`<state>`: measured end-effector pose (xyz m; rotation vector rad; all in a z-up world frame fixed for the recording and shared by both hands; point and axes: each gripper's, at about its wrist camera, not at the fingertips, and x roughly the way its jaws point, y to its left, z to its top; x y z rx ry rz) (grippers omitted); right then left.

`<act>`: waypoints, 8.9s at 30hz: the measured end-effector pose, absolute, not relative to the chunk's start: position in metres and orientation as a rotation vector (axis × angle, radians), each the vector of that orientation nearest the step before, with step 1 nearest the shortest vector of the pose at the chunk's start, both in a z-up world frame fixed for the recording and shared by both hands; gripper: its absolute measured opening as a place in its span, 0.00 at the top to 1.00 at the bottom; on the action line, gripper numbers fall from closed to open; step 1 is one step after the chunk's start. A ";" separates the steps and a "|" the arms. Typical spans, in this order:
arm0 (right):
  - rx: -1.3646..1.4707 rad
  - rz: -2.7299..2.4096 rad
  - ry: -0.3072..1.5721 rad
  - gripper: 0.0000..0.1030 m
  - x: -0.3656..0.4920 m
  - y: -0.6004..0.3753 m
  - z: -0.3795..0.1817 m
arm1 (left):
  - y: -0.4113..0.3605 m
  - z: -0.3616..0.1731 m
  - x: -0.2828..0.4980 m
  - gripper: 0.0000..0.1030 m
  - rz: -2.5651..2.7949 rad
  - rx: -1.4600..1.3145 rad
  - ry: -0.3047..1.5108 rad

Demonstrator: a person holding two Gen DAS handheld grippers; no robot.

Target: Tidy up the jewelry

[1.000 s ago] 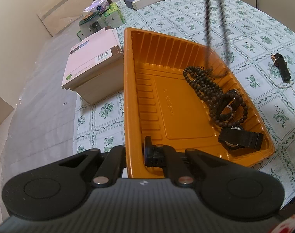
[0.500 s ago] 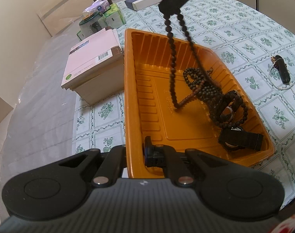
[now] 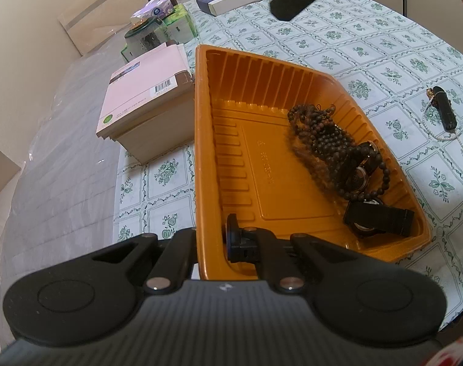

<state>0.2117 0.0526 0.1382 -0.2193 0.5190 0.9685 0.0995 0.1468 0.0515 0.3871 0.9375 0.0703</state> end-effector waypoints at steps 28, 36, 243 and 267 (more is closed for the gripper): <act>0.033 0.469 0.730 0.47 0.164 -0.174 0.013 | 0.144 0.053 0.098 0.97 0.077 0.391 0.945; 0.007 0.446 0.766 0.47 0.160 -0.181 -0.014 | 0.144 0.053 0.098 0.97 0.080 0.393 0.947; 0.075 0.358 0.728 0.56 0.201 -0.210 -0.011 | 0.144 0.054 0.098 0.97 0.076 0.387 0.939; -0.165 0.462 0.705 0.93 0.216 -0.146 -0.052 | 0.144 0.053 0.101 0.97 0.082 0.398 0.950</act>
